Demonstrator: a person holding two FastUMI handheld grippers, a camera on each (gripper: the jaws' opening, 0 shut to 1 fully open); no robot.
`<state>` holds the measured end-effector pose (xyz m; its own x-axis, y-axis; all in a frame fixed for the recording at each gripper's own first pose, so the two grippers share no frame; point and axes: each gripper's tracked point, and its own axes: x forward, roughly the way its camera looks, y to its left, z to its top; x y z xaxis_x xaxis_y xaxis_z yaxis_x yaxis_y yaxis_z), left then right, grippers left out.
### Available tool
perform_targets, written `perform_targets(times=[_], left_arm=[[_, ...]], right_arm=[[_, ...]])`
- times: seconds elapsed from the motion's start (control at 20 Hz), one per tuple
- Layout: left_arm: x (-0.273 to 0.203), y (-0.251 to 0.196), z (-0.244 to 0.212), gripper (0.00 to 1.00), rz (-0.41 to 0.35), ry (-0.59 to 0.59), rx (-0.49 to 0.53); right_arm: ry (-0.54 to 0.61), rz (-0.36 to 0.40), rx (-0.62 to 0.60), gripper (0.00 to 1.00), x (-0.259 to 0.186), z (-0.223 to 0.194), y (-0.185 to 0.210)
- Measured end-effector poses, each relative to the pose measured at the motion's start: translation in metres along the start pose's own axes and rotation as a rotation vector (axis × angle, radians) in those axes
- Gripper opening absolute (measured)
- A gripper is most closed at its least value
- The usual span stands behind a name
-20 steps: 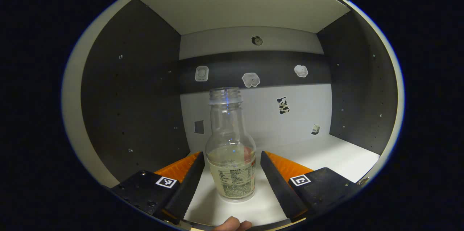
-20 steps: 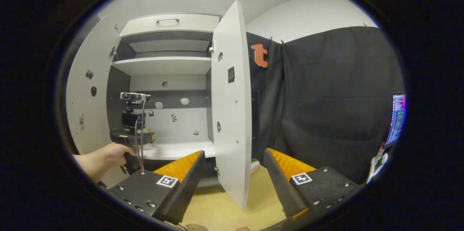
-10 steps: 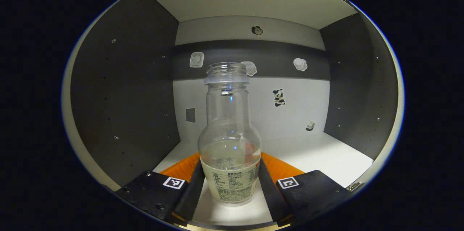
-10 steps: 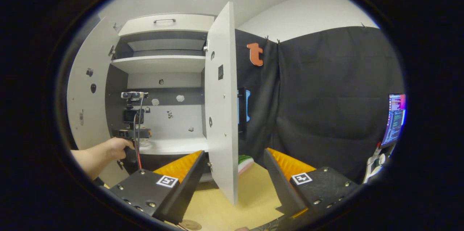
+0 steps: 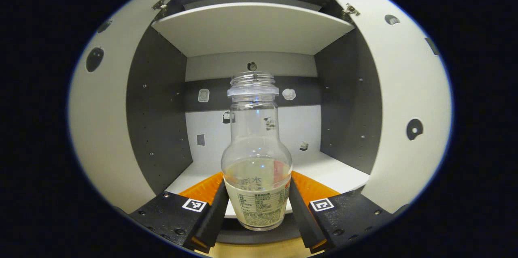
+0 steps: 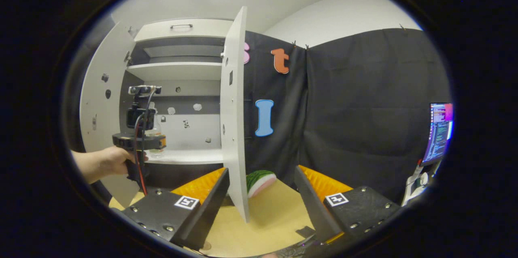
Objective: Grasp the bottle in the cabinet with the left hand and place it on the coaster, then close the right door with the right hand and the left door with the left hand.
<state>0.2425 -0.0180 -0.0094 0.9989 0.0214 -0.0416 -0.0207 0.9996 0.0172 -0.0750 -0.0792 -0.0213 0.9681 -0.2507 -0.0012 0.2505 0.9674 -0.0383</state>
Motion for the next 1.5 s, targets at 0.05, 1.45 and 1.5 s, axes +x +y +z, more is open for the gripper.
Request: perform_targets(times=[0.05, 1.45, 1.5], left_arm=[[-0.016, -0.005, 0.000, 0.78, -0.006, -0.004, 0.000], [-0.266, -0.109, -0.288, 0.79, -0.391, 0.146, 0.023], [-0.266, -0.112, -0.293, 0.79, -0.403, 0.142, 0.019]], right_arm=[[0.001, 0.000, 0.003, 0.98, -0.004, -0.001, -0.007], [0.119, 0.120, -0.048, 0.98, -0.011, -0.080, 0.021], [0.129, 0.118, -0.054, 0.98, -0.009, -0.083, 0.025]])
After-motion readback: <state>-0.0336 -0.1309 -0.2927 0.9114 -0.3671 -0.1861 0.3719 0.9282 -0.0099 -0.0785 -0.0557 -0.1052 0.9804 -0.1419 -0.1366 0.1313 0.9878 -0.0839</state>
